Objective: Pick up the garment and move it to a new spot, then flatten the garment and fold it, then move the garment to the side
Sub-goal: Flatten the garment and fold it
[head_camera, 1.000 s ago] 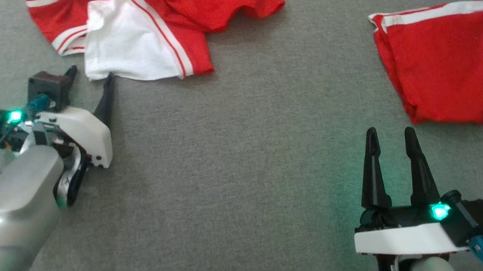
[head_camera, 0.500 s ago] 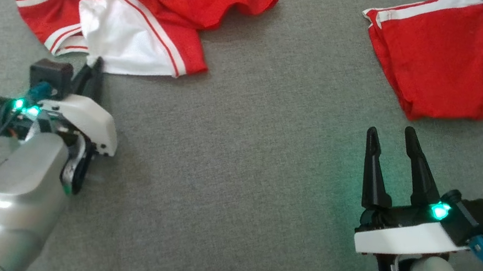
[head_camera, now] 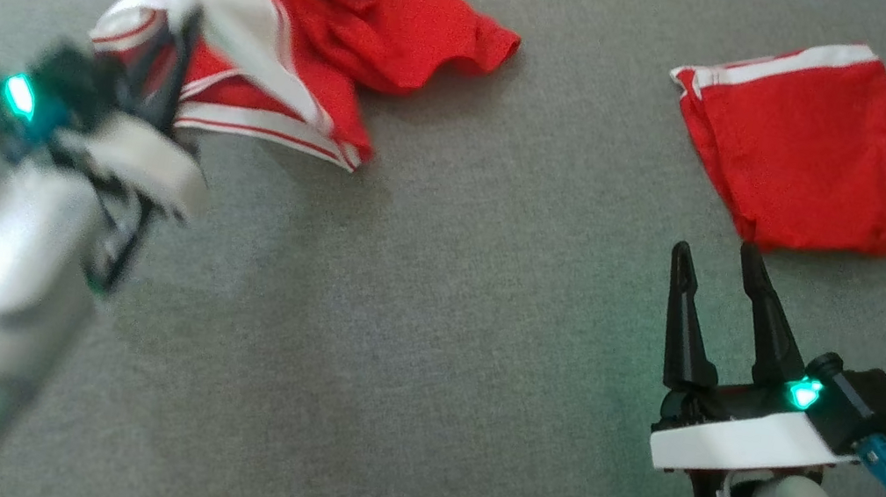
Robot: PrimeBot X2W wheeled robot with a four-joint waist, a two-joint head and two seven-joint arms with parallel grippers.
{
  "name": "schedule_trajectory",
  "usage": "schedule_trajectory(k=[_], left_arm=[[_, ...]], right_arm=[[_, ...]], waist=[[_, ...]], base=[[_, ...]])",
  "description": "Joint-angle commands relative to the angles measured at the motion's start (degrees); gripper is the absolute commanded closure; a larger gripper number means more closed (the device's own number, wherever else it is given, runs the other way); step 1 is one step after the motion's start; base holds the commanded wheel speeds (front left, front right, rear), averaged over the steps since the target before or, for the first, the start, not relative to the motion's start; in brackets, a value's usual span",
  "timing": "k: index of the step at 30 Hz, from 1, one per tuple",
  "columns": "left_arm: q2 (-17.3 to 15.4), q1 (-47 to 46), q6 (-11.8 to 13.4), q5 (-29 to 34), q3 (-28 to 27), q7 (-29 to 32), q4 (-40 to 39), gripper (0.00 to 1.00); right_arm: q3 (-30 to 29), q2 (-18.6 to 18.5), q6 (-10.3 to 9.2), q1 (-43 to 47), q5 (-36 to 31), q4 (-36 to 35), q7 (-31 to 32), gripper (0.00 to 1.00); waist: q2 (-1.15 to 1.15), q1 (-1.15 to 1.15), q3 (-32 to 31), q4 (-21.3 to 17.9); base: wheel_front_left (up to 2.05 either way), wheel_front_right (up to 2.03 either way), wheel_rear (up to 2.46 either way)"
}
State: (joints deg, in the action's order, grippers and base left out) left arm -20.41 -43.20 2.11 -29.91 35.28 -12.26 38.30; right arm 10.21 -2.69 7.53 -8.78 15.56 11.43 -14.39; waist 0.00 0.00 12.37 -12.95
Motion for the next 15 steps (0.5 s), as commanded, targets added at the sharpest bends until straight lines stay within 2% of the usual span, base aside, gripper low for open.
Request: schedule_trajectory(k=[1, 6, 8, 11, 15], left_arm=[[-3.63, -5.4, 0.0, 1.18, -1.86, -0.89, -3.38, 1.0], [-9.68, -10.65, -0.02, 5.78, -0.88, 1.22, -13.7, 1.0], [-11.9, -11.98, -0.8, 7.49, 0.05, 2.74, -17.9, 1.0], [-15.72, -12.71, -2.67, 12.68, 3.99, 5.31, -23.72, 1.0], [-18.44, -9.01, -6.42, 15.99, 10.82, 9.7, -30.3, 1.0]], right_arm=[[0.89, -0.19, -0.04, -0.37, -0.09, -1.54, -0.61, 0.0], [0.65, -0.19, -0.04, 0.34, -0.09, -1.21, -0.61, 0.0], [0.51, -0.19, -0.04, 0.56, -0.01, -1.17, -0.61, 0.0], [0.17, -0.19, -0.04, 0.94, 0.0, -1.04, -0.61, 0.0], [-0.08, -0.19, -0.04, 1.29, -0.05, -0.89, -0.61, 0.0]], waist=[[0.0, 0.0, -1.3, 0.76], [0.0, 0.0, -3.38, 2.47], [0.0, 0.0, -3.95, 3.27], [0.0, 0.0, -4.81, 4.62], [0.0, 0.0, -5.64, 6.59]], base=[[0.0, 0.0, 0.0], [0.0, 0.0, 0.0], [0.0, 0.0, 0.0], [0.0, 0.0, 0.0], [0.0, 0.0, 0.0]])
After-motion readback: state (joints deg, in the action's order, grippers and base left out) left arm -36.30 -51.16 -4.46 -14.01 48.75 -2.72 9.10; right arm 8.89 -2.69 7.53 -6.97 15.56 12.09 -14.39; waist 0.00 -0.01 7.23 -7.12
